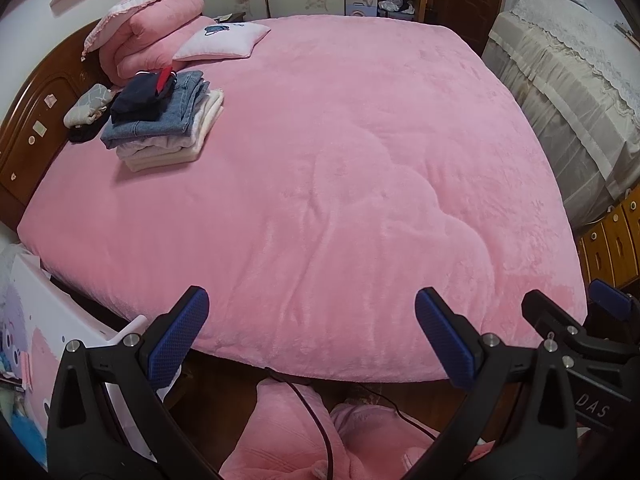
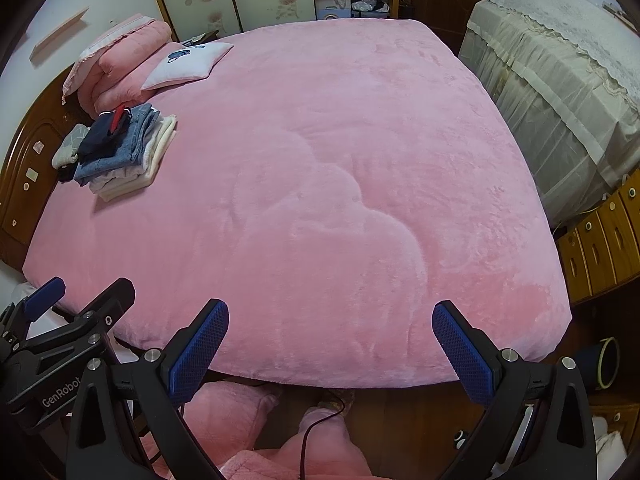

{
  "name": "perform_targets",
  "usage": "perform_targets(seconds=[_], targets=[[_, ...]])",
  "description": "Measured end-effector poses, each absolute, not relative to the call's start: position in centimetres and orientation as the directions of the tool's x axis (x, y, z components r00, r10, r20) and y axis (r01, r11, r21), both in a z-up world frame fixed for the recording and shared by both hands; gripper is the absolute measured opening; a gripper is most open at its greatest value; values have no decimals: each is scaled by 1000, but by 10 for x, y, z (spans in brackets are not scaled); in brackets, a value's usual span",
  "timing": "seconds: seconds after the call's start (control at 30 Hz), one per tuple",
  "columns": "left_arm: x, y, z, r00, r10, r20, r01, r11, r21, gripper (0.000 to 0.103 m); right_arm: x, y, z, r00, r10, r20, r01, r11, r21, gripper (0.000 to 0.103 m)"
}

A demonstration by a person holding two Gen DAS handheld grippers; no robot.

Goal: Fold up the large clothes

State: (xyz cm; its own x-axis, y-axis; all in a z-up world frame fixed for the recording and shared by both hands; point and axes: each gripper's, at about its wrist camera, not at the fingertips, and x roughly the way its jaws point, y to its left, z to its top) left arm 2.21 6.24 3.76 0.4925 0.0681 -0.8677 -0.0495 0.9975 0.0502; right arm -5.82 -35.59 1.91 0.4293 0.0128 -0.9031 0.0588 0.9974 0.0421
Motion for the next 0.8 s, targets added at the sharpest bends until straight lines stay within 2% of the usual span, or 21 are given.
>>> perform_targets(seconds=[0.8], targets=[[25,58,38,501,84,-861,-22,996,84,102,-62,-358,15,428,10,-903,73,996,46,103]])
